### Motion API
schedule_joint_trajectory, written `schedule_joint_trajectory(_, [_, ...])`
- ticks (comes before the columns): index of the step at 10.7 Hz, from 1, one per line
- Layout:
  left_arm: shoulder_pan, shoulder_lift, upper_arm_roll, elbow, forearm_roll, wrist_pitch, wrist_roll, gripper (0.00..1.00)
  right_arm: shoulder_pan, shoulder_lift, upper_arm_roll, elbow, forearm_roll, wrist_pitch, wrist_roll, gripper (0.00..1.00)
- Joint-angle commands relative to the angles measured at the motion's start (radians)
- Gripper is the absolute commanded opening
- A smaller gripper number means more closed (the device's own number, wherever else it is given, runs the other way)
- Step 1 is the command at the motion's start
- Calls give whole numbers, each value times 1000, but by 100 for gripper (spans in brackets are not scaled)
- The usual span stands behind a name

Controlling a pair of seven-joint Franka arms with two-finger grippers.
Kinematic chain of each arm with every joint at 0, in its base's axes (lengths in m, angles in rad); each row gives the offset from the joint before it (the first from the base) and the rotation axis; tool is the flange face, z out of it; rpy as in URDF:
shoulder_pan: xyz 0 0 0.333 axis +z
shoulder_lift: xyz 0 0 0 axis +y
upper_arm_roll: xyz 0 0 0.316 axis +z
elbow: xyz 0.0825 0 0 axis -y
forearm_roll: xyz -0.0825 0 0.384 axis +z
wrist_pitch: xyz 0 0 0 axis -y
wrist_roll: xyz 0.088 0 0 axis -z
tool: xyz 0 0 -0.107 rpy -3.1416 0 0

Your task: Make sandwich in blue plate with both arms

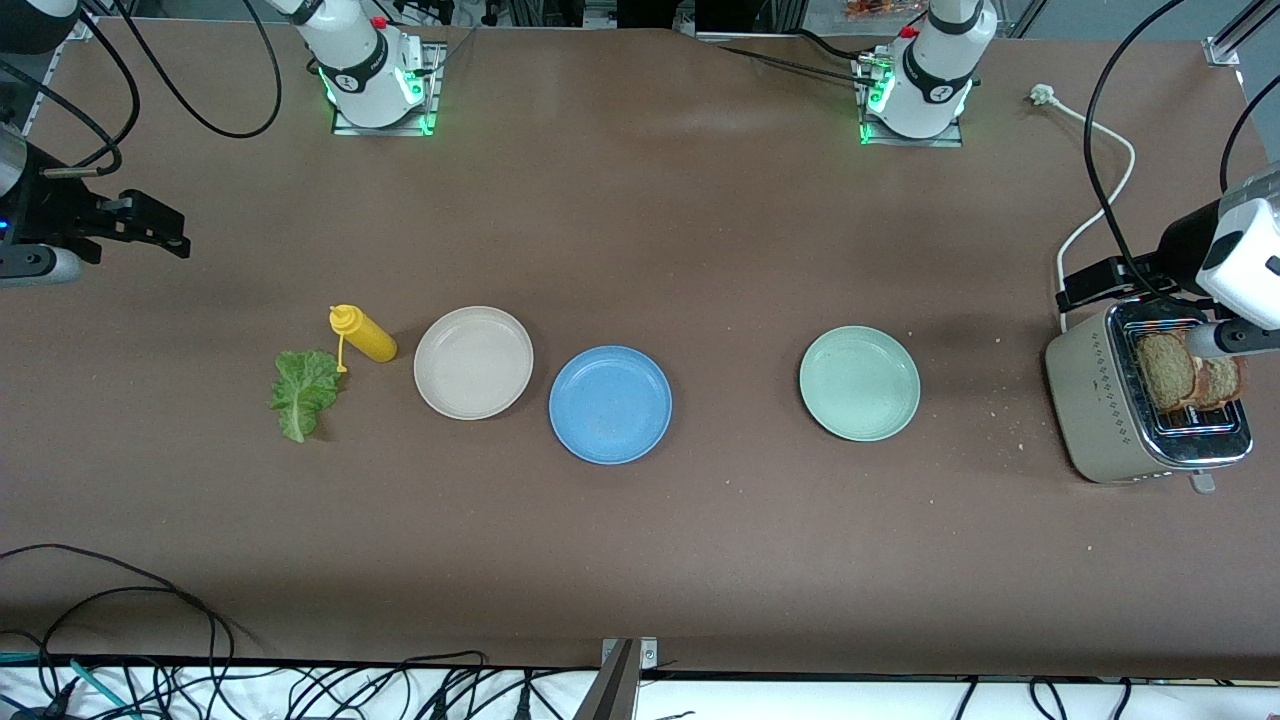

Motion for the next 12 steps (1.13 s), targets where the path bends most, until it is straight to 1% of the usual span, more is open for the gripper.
schedule_joint_trajectory(1, [6,-6,-2,-7,-16,3,13,100,-8,1,9,19,12,-4,9,100])
schedule_joint_trajectory(12, [7,-6,-2,-7,-16,3,15,100,-9,3,2,19,14,-9,0,100])
